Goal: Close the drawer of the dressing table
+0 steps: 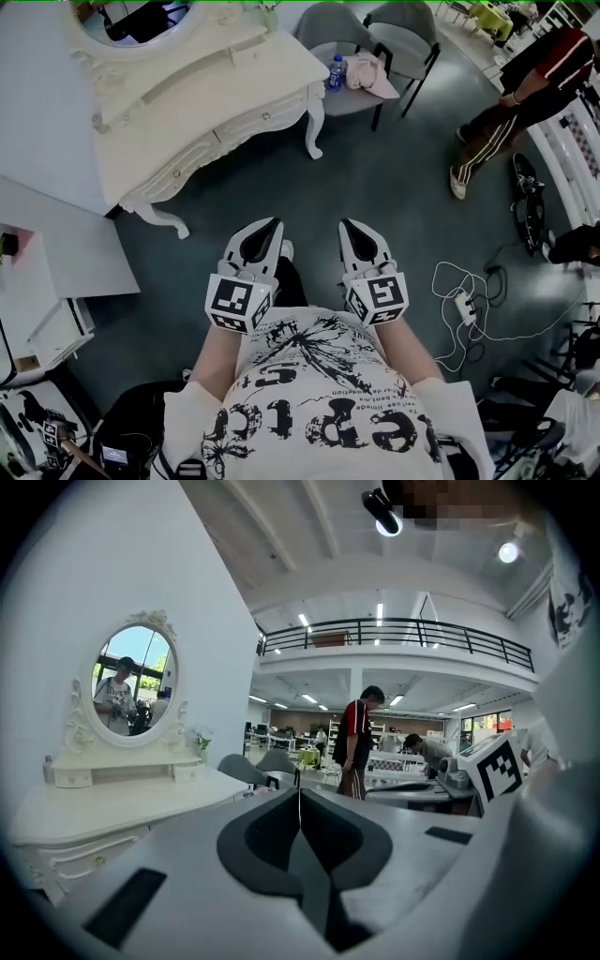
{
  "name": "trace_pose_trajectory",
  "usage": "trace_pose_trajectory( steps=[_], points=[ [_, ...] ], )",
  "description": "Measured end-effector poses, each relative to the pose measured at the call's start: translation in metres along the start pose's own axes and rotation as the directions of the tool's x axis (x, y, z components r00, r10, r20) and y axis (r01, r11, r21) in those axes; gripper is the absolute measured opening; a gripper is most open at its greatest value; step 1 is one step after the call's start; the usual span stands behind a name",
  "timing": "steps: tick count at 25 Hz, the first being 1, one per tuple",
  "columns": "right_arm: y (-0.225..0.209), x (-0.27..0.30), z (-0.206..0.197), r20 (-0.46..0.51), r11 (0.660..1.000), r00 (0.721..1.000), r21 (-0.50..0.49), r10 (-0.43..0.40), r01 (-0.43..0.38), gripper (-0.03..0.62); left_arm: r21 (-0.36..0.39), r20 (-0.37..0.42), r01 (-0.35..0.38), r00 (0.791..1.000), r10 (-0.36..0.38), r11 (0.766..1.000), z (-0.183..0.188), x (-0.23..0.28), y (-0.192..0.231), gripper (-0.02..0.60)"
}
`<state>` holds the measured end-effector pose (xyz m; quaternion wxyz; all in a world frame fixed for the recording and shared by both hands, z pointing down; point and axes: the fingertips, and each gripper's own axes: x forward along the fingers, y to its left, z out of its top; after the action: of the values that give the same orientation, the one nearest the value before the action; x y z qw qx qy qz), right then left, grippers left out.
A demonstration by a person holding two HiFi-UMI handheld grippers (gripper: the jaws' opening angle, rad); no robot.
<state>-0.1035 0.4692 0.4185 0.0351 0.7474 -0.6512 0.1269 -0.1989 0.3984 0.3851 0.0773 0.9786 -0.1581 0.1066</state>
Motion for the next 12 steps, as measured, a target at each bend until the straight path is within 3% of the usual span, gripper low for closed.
trace_pose_trajectory(
  steps=[12],
  points=[
    [-0.032,0.172,0.067,-0.004,0.997,0.997,-0.003,-0.08,0.08,0.017,-0.015,0.038,0.042,0.998,-0.041,0.999,0.064,0.1,0.16,0.02]
  ],
)
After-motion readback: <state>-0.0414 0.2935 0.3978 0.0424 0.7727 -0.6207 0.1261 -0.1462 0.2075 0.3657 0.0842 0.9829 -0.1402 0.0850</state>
